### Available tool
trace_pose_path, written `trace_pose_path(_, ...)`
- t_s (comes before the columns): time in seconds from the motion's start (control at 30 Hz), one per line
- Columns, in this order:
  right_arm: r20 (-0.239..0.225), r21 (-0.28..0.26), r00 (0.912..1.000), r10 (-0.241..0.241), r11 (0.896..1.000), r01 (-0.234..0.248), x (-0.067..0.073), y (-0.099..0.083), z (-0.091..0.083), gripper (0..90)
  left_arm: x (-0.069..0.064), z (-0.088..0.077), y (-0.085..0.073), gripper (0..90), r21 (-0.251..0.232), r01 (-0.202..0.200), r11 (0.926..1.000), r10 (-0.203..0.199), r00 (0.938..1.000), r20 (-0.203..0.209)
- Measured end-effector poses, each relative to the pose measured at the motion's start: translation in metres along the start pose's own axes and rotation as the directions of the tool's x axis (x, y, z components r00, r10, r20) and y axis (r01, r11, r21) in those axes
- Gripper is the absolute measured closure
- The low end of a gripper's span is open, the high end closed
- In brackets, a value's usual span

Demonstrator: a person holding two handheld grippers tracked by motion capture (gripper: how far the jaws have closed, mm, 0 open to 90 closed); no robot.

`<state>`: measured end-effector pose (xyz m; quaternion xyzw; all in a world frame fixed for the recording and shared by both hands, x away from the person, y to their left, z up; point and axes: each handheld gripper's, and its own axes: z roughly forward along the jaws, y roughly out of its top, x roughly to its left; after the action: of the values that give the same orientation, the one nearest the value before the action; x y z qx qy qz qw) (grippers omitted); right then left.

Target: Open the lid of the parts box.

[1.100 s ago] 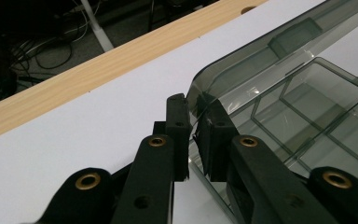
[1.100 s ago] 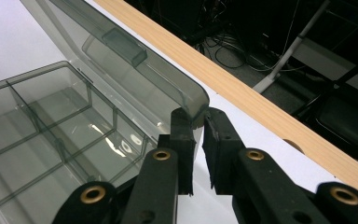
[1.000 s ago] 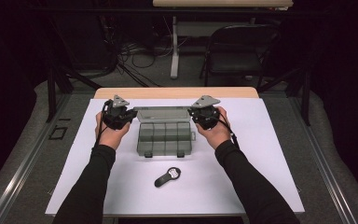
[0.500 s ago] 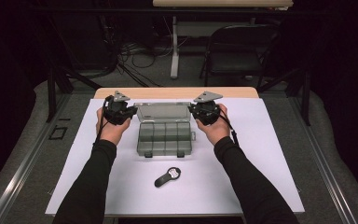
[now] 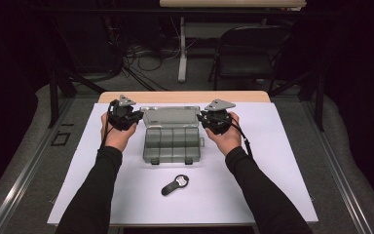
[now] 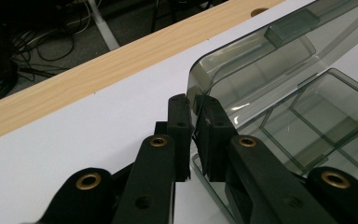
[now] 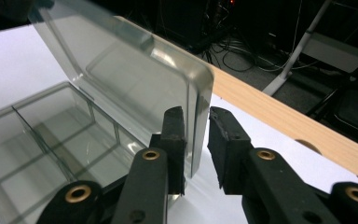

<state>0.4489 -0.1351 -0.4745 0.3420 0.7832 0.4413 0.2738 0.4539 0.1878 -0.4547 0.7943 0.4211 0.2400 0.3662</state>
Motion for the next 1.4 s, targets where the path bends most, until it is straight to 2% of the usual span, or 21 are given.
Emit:
trace_pose_path(0.27,0.005,0.029,0.9999,0.013,1.000,-0.013,-0.001,-0.013,0.011,73.9,0.001,0.002,0.000,83.9,-0.004,0.011,0.9999,-0.011,0.9999,0.001)
trace_pose_path(0.37,-0.004,0.046,0.9996,0.027,0.999,-0.027,-0.002,-0.019,0.018,74.1,0.002,0.002,0.001,84.2,-0.003,0.014,0.9999,-0.014,0.9999,0.004)
trace_pose_path(0.43,-0.008,0.063,0.9985,0.053,0.997,-0.053,-0.003,-0.025,0.027,74.6,0.002,0.002,0.001,84.3,-0.002,0.018,0.9998,-0.018,0.9998,0.007)
trace_pose_path(0.63,-0.007,0.069,0.9960,0.089,0.994,-0.088,-0.004,-0.030,0.038,76.7,0.003,0.003,0.001,84.4,-0.008,0.022,0.9997,-0.022,0.9997,0.007)
trace_pose_path(0.73,-0.005,0.070,0.9958,0.092,0.993,-0.091,-0.004,-0.031,0.040,77.5,0.003,0.003,0.001,84.4,-0.007,0.025,0.9997,-0.025,0.9996,0.009)
trace_pose_path(0.93,-0.010,0.060,0.9915,0.130,0.990,-0.129,-0.006,-0.035,0.045,79.0,0.003,0.003,0.001,84.4,-0.007,0.026,0.9996,-0.026,0.9996,0.007)
trace_pose_path(1.07,0.000,0.063,0.9924,0.123,0.990,-0.123,-0.006,-0.035,0.045,82.6,0.003,0.003,0.001,84.5,-0.008,0.027,0.9996,-0.027,0.9996,0.006)
trace_pose_path(1.27,0.016,0.067,0.9957,0.091,0.993,-0.092,-0.005,-0.035,0.046,83.8,0.002,0.003,0.001,84.7,-0.008,0.042,0.9991,-0.042,0.9991,0.004)
trace_pose_path(1.4,0.017,0.062,0.9958,0.090,0.994,-0.091,-0.005,-0.035,0.046,84.0,0.002,0.004,0.001,84.7,-0.010,0.042,0.9991,-0.042,0.9991,0.003)
